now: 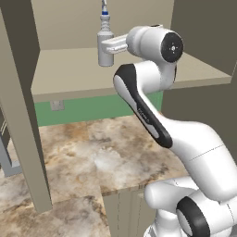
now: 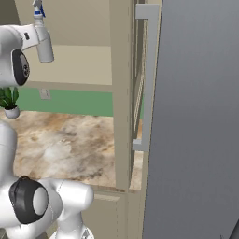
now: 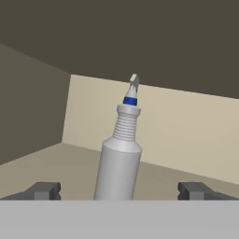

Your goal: Move the cutting board and knife to the sink. Then move spray from the cabinet to the counter.

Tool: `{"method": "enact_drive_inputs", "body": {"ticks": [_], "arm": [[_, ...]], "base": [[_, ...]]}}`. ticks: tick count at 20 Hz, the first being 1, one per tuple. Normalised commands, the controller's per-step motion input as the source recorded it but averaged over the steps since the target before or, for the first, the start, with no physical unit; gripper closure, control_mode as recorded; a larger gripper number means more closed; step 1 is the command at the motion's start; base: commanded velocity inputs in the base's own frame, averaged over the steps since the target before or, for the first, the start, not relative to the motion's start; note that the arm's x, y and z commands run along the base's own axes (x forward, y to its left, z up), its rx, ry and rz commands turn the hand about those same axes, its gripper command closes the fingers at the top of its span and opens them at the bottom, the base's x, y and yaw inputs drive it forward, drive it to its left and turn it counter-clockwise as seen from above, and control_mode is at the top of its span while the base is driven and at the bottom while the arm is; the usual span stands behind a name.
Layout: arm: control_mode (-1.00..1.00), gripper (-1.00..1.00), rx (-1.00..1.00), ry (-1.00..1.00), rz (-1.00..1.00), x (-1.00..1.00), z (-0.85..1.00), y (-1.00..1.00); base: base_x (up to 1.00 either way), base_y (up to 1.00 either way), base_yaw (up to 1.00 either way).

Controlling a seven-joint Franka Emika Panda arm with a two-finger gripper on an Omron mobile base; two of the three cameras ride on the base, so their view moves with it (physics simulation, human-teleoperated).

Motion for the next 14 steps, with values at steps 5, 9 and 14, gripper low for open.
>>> {"method": "enact_drive_inputs", "body": {"ticks": [5,9,14], "arm": [[-1.0,-1.0,0.0,0.0,0.0,0.3,0.0,0.07],[-1.0,-1.0,0.0,0.0,0.0,0.29,0.0,0.08],[-1.0,-1.0,0.0,-0.01,0.0,0.32,0.0,0.08]], "base": [[0.0,0.0,0.0],[0.0,0.0,0.0],[0.0,0.0,0.0]]}}
